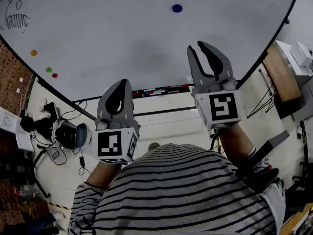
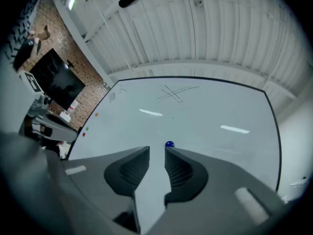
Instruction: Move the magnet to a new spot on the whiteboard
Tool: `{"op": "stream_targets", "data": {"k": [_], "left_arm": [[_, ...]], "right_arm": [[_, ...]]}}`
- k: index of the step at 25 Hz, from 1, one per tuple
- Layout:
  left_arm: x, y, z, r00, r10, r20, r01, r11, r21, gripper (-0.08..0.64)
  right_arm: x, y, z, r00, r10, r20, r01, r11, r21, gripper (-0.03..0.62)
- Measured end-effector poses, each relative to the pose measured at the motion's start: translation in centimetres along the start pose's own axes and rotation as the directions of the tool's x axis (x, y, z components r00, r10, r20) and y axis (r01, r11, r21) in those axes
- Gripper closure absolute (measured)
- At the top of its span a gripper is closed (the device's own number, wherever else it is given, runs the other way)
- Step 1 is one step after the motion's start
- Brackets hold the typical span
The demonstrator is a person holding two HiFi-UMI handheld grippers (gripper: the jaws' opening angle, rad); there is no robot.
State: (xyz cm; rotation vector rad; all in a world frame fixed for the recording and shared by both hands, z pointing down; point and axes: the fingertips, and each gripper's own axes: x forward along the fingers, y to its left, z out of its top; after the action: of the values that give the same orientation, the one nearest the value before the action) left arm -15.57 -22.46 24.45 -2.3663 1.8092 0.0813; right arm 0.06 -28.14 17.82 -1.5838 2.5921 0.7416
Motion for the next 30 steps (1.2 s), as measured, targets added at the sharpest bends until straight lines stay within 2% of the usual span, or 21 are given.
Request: {"op": "stream_targets", "data": {"k": [3,7,12,18,21,22,28,30], "left_arm": [[1.8,2.3,0.2,1.0,-0.001,0.004,0.001,1.0,-0.027,0.543],[4.2,5.7,0.1,1.0,0.008,0.023,-0.008,1.0,-0.021,0.543],[6.0,8.2,-1.1,1.0,0.012,0.023,-0.011,0.999,-0.034,0.543],[7.0,9.5,-1.7,1.0,0.016,0.016,-0.015,0.999,-0.045,0.543],[7.0,9.6,-1.9,1.0,0.021,0.001,-0.021,0.998,-0.055,0.543],[7.0,9.6,-2.1,1.0,0.023,-0.003,-0.023,0.998,-0.056,0.543],[6.0,8.7,-2.2,0.999,0.034,-0.01,-0.035,0.997,-0.069,0.543],[5.5,8.6,-2.3,0.999,0.041,-0.016,-0.042,0.997,-0.07,0.544]], "right_arm": [[4.5,-0.4,-0.4,1.0,-0.02,-0.007,0.019,1.0,-0.01,0.48],[9.5,-1.6,-1.2,0.995,-0.096,-0.015,0.094,0.991,-0.093,0.44],[12.9,-2.9,-1.7,0.985,-0.17,-0.027,0.166,0.98,-0.112,0.437],[14.2,-3.4,-3.1,0.985,-0.17,-0.036,0.168,0.984,-0.056,0.443],[14.3,-3.4,-2.6,0.984,-0.179,-0.019,0.178,0.982,-0.059,0.443],[14.2,-3.5,-2.8,0.983,-0.183,-0.022,0.181,0.982,-0.063,0.468],[13.7,-3.7,-3.2,0.982,-0.185,-0.031,0.183,0.981,-0.057,0.469],[13.1,-3.5,-2.3,0.983,-0.182,-0.003,0.182,0.982,-0.054,0.469]]}}
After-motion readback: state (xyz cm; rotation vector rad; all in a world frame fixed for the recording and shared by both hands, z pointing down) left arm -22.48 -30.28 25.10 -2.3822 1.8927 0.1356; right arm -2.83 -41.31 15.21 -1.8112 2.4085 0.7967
